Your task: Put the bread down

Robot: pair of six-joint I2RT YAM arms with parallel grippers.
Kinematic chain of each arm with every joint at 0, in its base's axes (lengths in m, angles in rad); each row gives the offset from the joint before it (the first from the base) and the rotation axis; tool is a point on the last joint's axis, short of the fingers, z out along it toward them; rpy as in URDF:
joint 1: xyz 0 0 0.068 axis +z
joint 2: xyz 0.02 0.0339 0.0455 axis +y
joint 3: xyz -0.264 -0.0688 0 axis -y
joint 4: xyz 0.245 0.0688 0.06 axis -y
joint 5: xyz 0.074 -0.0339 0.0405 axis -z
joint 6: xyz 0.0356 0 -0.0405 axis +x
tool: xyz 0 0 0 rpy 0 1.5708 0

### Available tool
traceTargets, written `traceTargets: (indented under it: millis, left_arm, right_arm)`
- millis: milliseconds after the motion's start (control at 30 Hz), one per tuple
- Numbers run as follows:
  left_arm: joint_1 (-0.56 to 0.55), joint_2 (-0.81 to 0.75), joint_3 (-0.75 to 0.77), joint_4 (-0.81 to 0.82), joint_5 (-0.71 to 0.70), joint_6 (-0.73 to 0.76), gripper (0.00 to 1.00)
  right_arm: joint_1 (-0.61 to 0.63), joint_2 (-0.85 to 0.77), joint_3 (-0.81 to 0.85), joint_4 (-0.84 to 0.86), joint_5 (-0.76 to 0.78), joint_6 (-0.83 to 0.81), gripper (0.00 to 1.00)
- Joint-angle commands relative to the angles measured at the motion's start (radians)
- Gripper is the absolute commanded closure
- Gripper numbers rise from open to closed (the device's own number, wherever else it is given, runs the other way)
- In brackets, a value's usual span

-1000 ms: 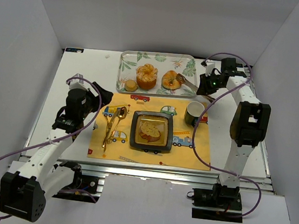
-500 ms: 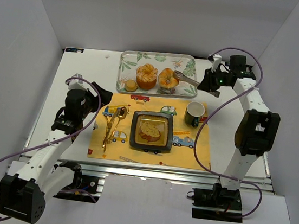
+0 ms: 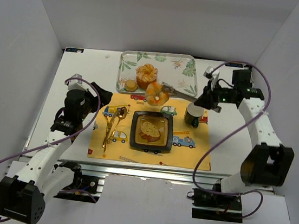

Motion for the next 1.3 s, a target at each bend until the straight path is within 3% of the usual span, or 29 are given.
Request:
traceTargets:
  millis: [0, 100, 367, 467, 567, 867, 1167, 1200, 1267]
  left_arm:
    - [0.005, -0.019, 0.020, 0.008, 0.000, -0.006, 0.08]
    - [0.005, -0.018, 0.014, 0.016, 0.005, -0.009, 0.08]
    - [0.004, -0.013, 0.010, 0.020, 0.011, -0.013, 0.08]
    - [0.005, -0.019, 0.005, 0.022, 0.007, -0.016, 0.08]
    - [0.004, -0.027, -0.001, 0.023, 0.005, -0.020, 0.08]
    - [0.005, -0.036, -0.007, 0.030, 0.004, -0.026, 0.08]
    - [0.005, -0.018, -0.001, 0.046, 0.013, -0.026, 0.08]
    - [0.005, -0.016, -0.001, 0.046, 0.013, -0.026, 0.08]
    - [0.005, -0.013, -0.001, 0.051, 0.013, -0.026, 0.10]
  right_arm:
    - [0.039, -0.132, -0.102, -0.104, -0.056, -0.177, 1.00]
    - [0.057, -0.213, -0.247, -0.086, -0.007, -0.209, 1.00]
    - [0.125, -0.306, -0.399, -0.003, 0.116, -0.222, 1.00]
    - [0.136, -0.293, -0.409, 0.003, 0.131, -0.228, 0.91]
    - [0.139, -0.292, -0.410, 0.019, 0.141, -0.229, 0.75]
    - [0.139, -0.324, -0.396, 0.030, 0.135, -0.230, 0.54]
    - [0.139, -0.362, -0.343, 0.031, 0.113, -0.205, 0.53]
    - [0.140, -0.372, -0.334, 0.036, 0.101, -0.196, 0.55]
    - [0.139, -0.379, -0.292, 0.062, 0.090, -0.164, 0.70]
